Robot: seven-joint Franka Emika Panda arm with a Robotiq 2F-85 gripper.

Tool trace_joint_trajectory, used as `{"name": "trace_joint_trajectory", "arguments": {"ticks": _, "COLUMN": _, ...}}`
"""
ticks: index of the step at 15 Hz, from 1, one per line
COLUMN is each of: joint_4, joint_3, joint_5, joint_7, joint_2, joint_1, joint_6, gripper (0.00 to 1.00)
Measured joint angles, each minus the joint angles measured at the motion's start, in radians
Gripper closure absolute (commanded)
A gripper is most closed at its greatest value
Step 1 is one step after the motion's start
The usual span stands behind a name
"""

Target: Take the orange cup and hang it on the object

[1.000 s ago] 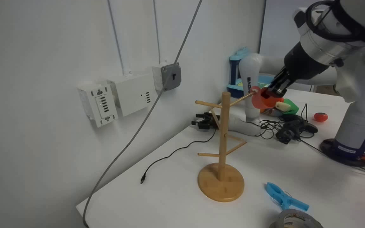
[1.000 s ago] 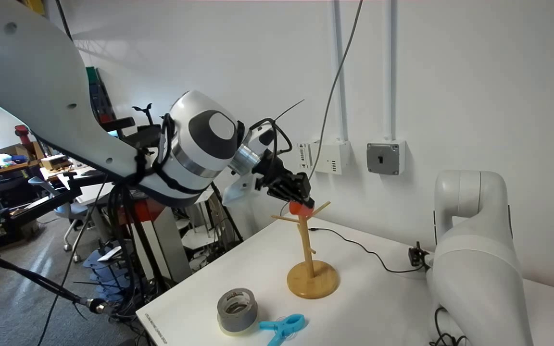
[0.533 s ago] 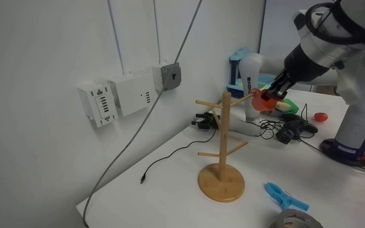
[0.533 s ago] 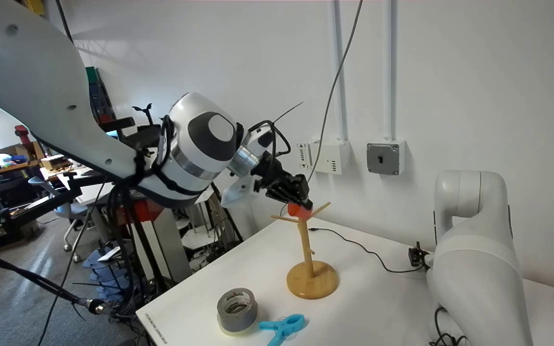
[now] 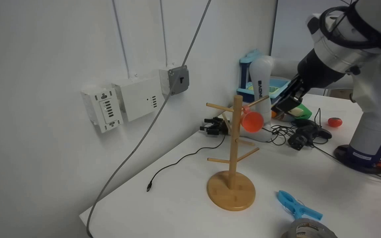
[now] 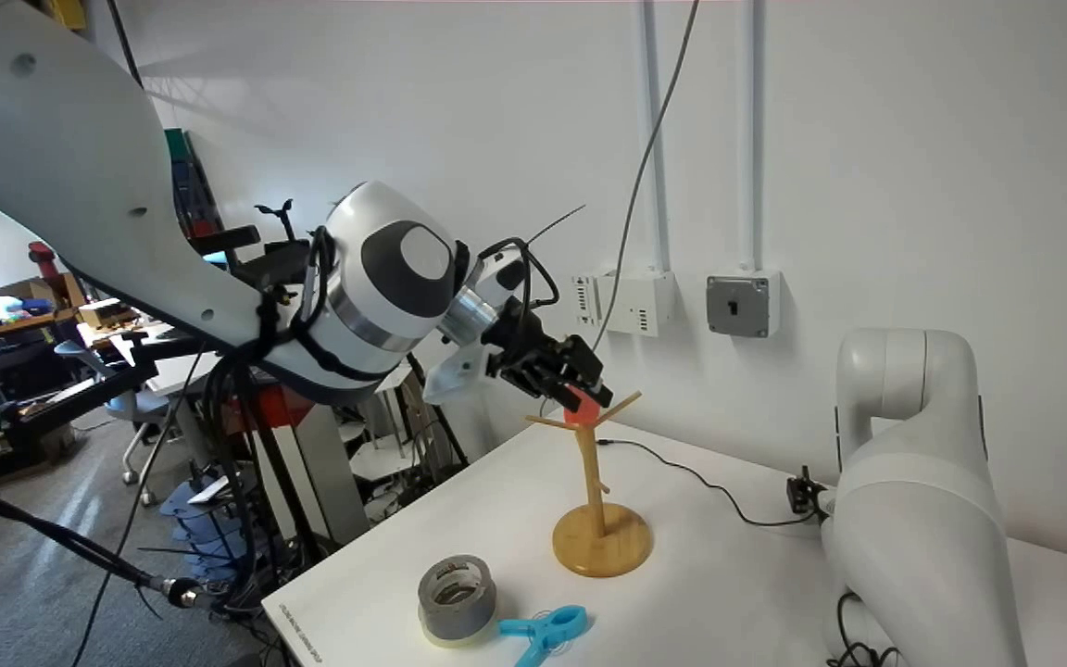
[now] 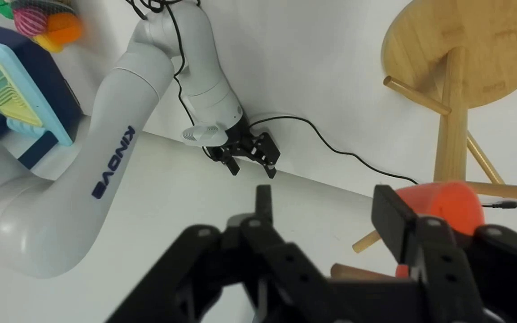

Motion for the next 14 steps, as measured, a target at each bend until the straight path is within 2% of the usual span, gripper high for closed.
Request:
{"name": "trace_joint_trajectory", "arguments": {"ticks": 1, "joint_4": -0.001, "joint_3": 0.000, "joint_5": 0.009, "joint_7": 0.000, "joint_2": 0.000, "joint_1": 0.000, "joint_6": 0.000, "gripper": 0.01}}
{"name": "trace_joint_trajectory", "arguments": {"ticks": 2, "joint_4": -0.004, "joint_3": 0.000, "joint_5": 0.019, "joint_7": -0.001, "joint_2": 0.000, "joint_1": 0.000, "joint_6": 0.000, "gripper": 0.00}}
{"name": "trace_joint_trajectory", "arguments": {"ticks": 8, "joint_4": -0.047, "joint_3": 0.000, "joint_5": 0.098, "joint_7": -0.004, "joint_2": -0.013, "joint_1": 0.000, "joint_6": -0.051, "gripper": 0.00}}
{"name": "trace_joint_trajectory", "arguments": {"ticks": 14, "joint_4": -0.167, "joint_3": -0.002, "joint_5": 0.225, "joint_7": -0.039, "joint_2": -0.109, "joint_1": 0.000, "joint_6": -0.096, "gripper": 0.00}}
